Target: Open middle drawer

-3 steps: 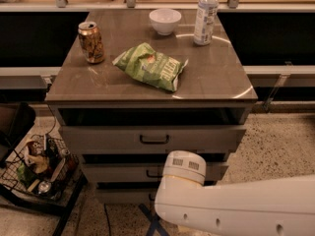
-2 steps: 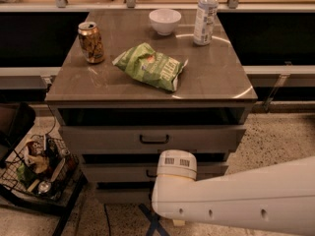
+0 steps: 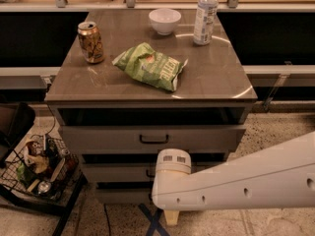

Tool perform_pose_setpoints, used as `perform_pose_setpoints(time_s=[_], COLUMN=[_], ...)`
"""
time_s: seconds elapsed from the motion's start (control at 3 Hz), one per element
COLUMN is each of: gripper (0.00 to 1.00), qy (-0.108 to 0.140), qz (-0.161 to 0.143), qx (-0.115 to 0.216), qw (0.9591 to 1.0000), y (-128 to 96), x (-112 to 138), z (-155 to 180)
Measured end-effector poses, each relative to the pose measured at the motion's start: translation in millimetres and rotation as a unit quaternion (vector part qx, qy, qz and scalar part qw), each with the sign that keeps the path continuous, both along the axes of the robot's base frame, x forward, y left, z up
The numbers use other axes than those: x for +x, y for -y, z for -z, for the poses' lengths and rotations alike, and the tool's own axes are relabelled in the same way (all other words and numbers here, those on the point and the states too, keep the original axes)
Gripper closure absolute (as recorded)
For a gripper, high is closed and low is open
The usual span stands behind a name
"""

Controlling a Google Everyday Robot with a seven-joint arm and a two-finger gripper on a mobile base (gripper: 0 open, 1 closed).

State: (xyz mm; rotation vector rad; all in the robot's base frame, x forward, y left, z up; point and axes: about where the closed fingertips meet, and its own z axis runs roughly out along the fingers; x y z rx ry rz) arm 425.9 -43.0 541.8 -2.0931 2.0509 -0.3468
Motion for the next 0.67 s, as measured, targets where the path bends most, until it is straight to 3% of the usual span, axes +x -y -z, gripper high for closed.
perform_pose_setpoints(time_s=[0.33,0.67], gripper=[0.0,0.0], qy=[-0.023,-0.025], qz=[-0.009,-0.007], qx=[0.018,0.02], qw=[0.9995,0.9995], y=[-6.5,-10.0], x=[-9.0,-6.9], z=[24.3,30.4])
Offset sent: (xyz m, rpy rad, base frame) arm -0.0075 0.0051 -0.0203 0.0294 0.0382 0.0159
